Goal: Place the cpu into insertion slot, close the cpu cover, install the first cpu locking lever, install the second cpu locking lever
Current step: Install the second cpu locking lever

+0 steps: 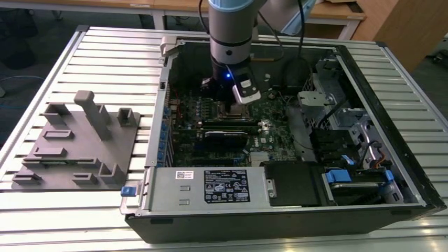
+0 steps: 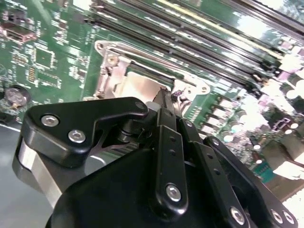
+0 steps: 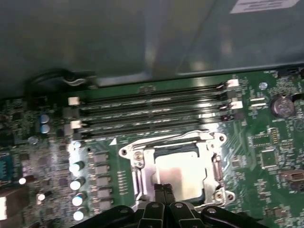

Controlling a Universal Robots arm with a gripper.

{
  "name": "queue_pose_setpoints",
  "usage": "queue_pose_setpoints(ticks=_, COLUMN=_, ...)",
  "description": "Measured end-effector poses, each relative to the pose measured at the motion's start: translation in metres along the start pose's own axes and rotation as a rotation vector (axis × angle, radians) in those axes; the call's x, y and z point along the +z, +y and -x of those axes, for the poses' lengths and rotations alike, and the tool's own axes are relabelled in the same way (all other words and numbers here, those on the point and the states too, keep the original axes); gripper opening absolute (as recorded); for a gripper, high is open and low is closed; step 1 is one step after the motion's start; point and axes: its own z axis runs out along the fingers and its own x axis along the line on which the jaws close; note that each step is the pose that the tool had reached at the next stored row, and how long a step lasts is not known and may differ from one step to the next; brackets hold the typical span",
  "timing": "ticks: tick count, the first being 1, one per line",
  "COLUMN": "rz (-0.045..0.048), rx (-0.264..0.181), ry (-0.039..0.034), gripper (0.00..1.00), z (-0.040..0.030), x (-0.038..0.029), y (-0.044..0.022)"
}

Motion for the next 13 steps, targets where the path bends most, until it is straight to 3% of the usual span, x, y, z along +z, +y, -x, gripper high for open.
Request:
queue_pose_setpoints(ticks=4, rz=-0.0141, rx=-0.001, ry=-0.002, gripper=0.1, z=0.0037, x=0.001, y=0.0068)
queue_pose_setpoints(ticks=10, rz=-0.0469, rx=-0.003, ry=-0.0068, gripper=0.1, z=0.0096, x=0.0019, y=0.0128)
queue_pose_setpoints(ticks=13, rz=-0.0517, rx=-0.003, ry=-0.0075, gripper=0.1, z=0.0104, x=0.0022, y=0.0148)
